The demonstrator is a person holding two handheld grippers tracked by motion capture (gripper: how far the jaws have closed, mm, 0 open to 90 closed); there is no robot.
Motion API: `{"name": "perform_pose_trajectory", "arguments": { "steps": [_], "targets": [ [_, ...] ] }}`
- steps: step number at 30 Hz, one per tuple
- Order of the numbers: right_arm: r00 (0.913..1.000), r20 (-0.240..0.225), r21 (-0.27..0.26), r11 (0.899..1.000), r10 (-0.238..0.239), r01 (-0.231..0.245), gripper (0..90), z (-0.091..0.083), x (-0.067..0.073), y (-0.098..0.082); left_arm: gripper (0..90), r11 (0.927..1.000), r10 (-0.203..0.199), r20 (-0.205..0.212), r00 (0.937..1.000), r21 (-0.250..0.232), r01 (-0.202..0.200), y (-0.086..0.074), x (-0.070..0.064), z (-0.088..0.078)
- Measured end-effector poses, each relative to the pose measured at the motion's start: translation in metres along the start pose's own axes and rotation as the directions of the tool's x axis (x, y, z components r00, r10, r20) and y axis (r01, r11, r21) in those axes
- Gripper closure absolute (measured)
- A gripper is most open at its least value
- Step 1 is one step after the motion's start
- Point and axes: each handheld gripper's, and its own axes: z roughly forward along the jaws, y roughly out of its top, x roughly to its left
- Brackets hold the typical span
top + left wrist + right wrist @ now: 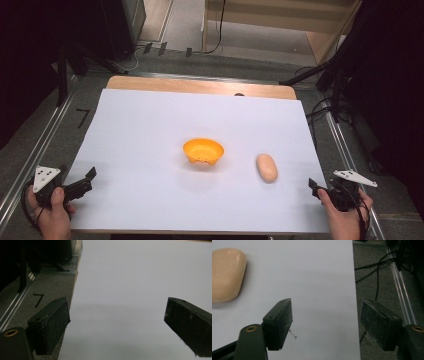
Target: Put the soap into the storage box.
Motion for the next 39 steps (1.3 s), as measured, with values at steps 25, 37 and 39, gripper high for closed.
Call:
{"name": "perform_pose_trajectory", "arguments": {
  "steps": [25, 37, 39],
  "targets": [
    [0.9985, -0.054, 0.325, 0.945, -0.009, 0.026, 23.6, 0.018, 0.027, 0.059, 6.8, 1.0, 0.007, -0.001, 1.0, 0.003, -0.007, 0.0, -0.001, 0.0],
    [0.9952, -0.098, 0.378, 0.925, -0.004, 0.041, 17.7, 0.033, 0.048, 0.07, 6.8, 0.9999, -0.007, 0.004, 1.0, 0.014, 0.007, 0.001, 0.0, 0.002],
    [0.9956, -0.094, 0.384, 0.923, 0.0, 0.036, 17.7, 0.036, 0.052, 0.07, 6.8, 0.9999, -0.009, 0.005, 0.9999, 0.014, 0.009, 0.001, 0.001, 0.002]
  ]
}}
